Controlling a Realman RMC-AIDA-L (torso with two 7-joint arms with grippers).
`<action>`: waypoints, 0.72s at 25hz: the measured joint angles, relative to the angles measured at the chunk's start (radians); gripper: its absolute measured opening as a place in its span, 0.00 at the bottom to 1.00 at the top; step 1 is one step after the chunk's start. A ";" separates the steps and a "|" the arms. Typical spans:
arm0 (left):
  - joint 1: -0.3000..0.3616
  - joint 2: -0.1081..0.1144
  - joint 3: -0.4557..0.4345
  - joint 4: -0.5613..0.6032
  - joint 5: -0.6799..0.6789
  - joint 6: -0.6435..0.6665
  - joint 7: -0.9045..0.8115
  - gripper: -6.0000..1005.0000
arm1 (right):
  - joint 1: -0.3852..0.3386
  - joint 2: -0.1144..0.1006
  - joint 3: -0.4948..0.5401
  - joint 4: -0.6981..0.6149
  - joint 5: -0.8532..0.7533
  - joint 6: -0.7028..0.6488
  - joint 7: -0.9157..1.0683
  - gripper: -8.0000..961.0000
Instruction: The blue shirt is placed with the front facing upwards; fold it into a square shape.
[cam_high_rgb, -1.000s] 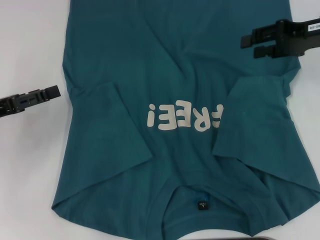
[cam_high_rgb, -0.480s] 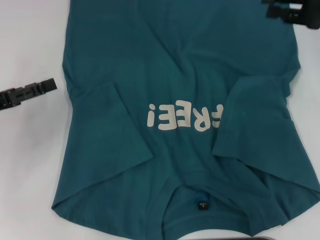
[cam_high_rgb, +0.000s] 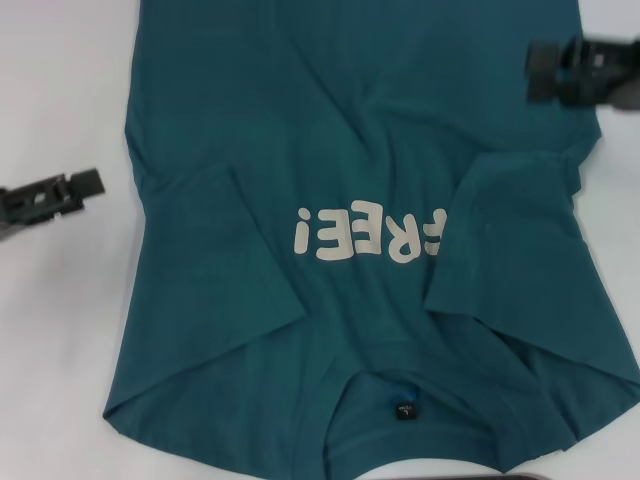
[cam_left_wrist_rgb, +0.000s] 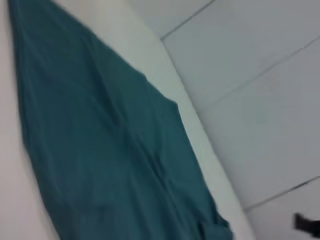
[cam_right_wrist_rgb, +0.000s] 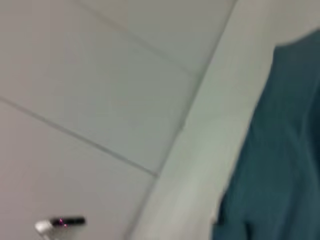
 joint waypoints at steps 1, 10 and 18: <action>0.005 0.004 0.000 0.001 0.002 0.019 -0.025 0.93 | -0.001 0.002 0.000 -0.010 -0.033 -0.007 -0.001 0.84; 0.075 0.043 0.009 0.016 0.105 0.136 -0.202 0.93 | -0.008 0.007 0.026 -0.096 -0.166 0.014 -0.022 0.98; 0.135 0.021 0.018 0.013 0.118 0.161 -0.234 0.93 | -0.006 0.045 0.090 -0.096 -0.159 0.080 -0.026 0.98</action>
